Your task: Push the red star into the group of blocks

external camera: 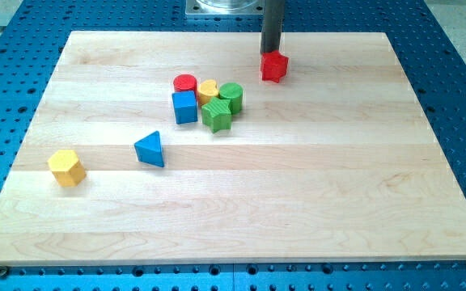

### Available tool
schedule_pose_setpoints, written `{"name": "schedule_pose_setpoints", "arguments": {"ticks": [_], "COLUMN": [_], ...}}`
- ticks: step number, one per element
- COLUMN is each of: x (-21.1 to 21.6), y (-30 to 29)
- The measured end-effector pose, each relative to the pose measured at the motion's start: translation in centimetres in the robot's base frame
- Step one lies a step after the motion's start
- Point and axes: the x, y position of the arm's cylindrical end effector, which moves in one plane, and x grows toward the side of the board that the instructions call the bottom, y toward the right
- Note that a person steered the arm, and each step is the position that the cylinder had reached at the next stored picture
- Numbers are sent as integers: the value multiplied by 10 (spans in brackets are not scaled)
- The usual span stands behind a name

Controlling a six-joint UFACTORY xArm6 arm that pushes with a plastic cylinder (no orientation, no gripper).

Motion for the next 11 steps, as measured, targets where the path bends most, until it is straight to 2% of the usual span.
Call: {"name": "schedule_pose_setpoints", "arguments": {"ticks": [1, 2, 3, 4, 6, 7, 11], "x": [16, 49, 68, 82, 79, 64, 74], "y": [44, -9, 13, 7, -24, -41, -83]}}
